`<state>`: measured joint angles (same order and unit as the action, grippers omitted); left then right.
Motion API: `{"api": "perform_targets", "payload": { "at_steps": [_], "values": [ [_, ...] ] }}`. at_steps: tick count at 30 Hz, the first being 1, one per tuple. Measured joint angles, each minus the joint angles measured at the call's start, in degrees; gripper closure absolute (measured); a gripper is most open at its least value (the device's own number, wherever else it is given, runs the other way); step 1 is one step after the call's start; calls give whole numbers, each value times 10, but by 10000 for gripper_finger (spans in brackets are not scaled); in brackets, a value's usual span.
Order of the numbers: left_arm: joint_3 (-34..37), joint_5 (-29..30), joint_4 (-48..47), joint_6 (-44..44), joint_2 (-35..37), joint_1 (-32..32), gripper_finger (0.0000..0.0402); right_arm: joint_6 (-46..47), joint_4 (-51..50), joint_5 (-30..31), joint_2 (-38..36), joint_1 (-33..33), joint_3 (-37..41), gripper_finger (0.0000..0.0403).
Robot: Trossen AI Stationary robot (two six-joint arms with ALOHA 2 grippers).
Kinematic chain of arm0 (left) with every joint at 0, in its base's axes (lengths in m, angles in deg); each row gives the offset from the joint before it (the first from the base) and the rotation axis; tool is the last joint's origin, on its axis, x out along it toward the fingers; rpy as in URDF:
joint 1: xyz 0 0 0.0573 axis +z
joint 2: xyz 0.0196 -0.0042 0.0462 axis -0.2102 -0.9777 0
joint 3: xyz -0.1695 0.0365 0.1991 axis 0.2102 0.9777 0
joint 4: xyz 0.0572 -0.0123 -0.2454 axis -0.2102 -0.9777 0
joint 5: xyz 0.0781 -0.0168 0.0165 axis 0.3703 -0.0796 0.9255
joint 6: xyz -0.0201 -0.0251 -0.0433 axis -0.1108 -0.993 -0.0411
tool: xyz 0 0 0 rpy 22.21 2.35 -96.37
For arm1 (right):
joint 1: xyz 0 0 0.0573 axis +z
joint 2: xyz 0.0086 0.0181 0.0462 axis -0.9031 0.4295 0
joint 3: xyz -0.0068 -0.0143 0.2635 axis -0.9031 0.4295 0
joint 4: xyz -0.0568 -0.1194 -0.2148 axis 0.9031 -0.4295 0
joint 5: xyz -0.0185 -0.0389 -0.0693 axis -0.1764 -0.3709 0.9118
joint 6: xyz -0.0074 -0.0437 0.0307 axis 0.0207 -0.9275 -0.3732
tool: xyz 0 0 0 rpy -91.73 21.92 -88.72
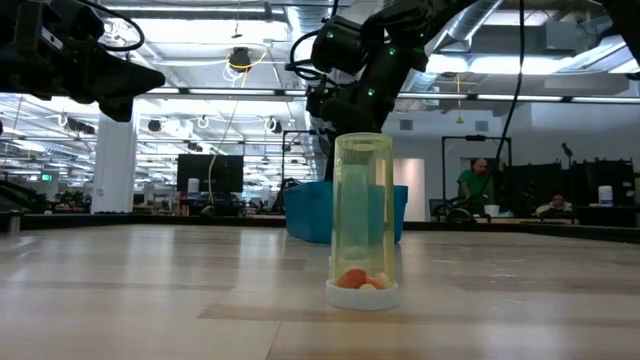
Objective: Pick and place pill bottles into a basket
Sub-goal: Put the top blue pill bottle into the blue bin, then put the blue pill bottle into the blue bin
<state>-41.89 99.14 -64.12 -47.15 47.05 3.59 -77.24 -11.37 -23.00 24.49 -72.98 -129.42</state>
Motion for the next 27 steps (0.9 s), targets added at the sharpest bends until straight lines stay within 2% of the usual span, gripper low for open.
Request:
{"api": "perform_targets", "payload": {
  "at_steps": [11,16,20,27],
  "values": [
    [0,0,0,0,0,0,393,11,-17,0,-9,4,-3,217],
    [0,0,0,0,0,0,393,17,-66,8,-30,31,-48,209],
    [0,0,0,0,0,0,393,62,-81,13,-59,81,-70,211],
    [0,-3,0,0,0,0,393,216,-123,17,-71,228,-68,209]
  ]
}}
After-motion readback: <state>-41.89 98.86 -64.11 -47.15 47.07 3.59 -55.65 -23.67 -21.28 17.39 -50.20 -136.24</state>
